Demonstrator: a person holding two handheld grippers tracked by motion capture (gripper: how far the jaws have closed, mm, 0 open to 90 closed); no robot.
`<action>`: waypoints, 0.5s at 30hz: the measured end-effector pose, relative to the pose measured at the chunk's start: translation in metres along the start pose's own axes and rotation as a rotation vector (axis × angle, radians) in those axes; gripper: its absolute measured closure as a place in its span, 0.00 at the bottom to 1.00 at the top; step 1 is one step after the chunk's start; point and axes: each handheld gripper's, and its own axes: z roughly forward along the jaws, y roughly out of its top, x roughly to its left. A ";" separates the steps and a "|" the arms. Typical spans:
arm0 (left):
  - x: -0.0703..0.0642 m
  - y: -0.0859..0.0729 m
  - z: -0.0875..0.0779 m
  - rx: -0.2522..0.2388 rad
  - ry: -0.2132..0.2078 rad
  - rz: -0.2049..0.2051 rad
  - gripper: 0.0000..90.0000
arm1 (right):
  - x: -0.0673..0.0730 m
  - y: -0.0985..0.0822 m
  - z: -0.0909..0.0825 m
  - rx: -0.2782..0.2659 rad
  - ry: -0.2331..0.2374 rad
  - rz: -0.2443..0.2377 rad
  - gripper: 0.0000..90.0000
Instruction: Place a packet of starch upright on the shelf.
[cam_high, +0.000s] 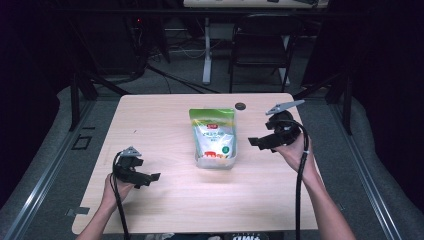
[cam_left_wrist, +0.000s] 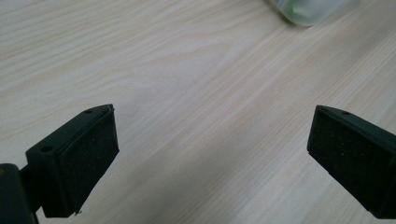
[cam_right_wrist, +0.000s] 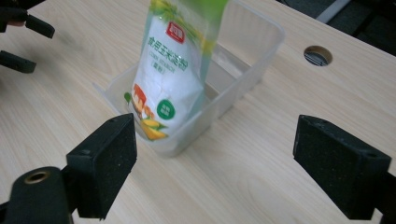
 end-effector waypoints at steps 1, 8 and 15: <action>0.000 0.000 0.000 0.002 0.001 0.001 0.02 | 0.000 -0.003 -0.003 0.002 -0.006 0.000 0.13; 0.000 0.000 0.000 -0.003 0.003 -0.002 0.02 | -0.010 -0.033 -0.026 0.009 -0.048 0.039 0.11; 0.000 0.000 0.000 0.003 0.003 0.002 0.02 | -0.027 -0.071 -0.037 0.014 -0.083 0.108 0.11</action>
